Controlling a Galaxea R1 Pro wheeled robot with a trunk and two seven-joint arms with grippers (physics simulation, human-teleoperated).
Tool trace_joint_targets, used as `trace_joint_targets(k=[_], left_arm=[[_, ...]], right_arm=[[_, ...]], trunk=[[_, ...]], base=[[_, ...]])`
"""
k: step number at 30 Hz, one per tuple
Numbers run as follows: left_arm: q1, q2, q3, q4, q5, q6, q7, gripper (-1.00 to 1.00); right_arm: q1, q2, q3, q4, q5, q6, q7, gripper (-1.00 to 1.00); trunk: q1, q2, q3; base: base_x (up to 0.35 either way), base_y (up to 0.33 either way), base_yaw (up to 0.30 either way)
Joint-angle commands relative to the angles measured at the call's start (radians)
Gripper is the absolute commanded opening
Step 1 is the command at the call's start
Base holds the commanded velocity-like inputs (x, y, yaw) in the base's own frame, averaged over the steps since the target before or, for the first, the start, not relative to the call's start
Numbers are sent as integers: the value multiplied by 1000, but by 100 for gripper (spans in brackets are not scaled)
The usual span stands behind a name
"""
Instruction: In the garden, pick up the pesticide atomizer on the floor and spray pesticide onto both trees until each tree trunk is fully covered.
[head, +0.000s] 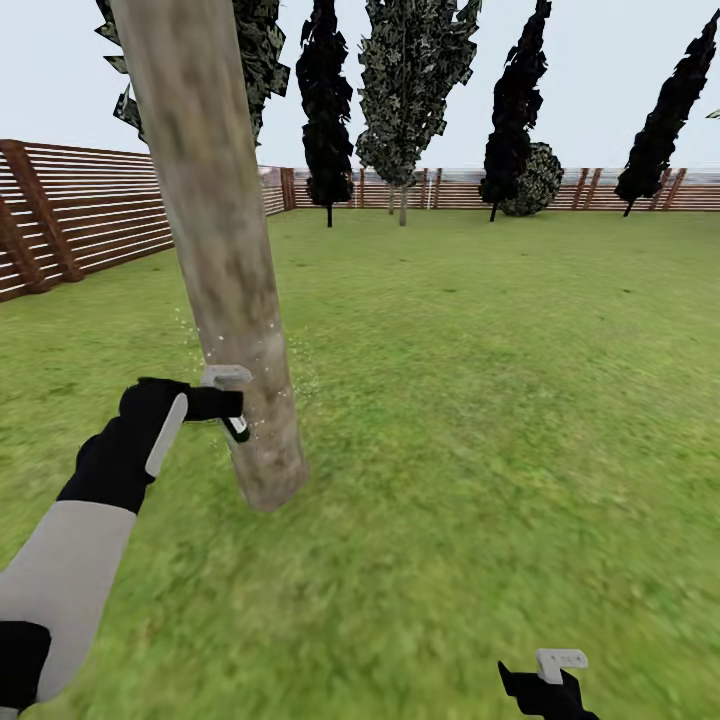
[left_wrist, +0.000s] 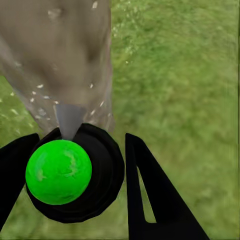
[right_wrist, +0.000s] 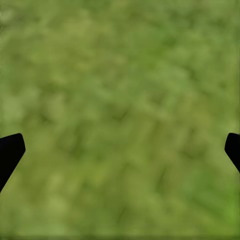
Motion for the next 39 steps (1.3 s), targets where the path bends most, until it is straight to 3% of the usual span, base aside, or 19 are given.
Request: trace_joint_targets(k=[1,5,8,12,15,20,23,24,25,26,27,31,37,39], left_arm=[[-5,0,-1,-12,1,8,0,-100],[-85,4,0,-18,0,35,0,-100],[-85,3,-1,-16,1,35,0,-100],[49,-1,-5,2,-4,14,-1,-100],[89,-1,-5,21,-7,10,-1,-100],[104,-6,-5,228,-13,-170,30,-100],[104,-9,-2,445,-13,-393,39,-100],[105,-19,-2,535,-11,-492,95,-100],[105,-31,-1,587,-4,-549,146,-100],[116,-59,-2,640,1,-622,192,-100],[130,-89,-1,646,0,-636,198,-100],[153,-132,2,653,1,-657,201,-100],[176,-132,2,645,-7,-708,212,-100],[178,-132,1,643,-3,-708,300,-100]], right_arm=[[0,0,0,0,0,0,0,100],[0,0,0,0,0,0,0,100],[0,0,0,0,0,0,0,100],[0,0,0,0,0,0,0,100],[0,0,0,0,0,0,0,100],[0,0,1,1,1,0,0,100],[0,0,1,2,2,0,0,100],[0,1,1,2,2,0,0,100],[0,1,2,2,2,0,0,100],[0,1,1,2,1,0,0,100],[0,1,0,1,0,-1,0,100],[0,0,0,0,0,-2,0,100],[0,0,0,0,-1,-2,0,100],[0,0,0,0,-2,-2,0,100]], trunk=[[0,0,0],[0,0,0],[0,0,0],[0,0,0],[0,0,0],[0,0,0],[0,0,0],[0,0,0],[0,0,0],[0,0,0],[0,0,0],[0,0,0],[0,0,0],[0,0,0]], base=[[0,0,0],[0,0,0],[0,0,0],[0,0,0],[0,0,0],[0,0,0],[0,0,0],[0,0,0],[0,0,0],[0,0,0],[0,0,0],[78,-199,0],[227,-197,30],[237,-188,237]])
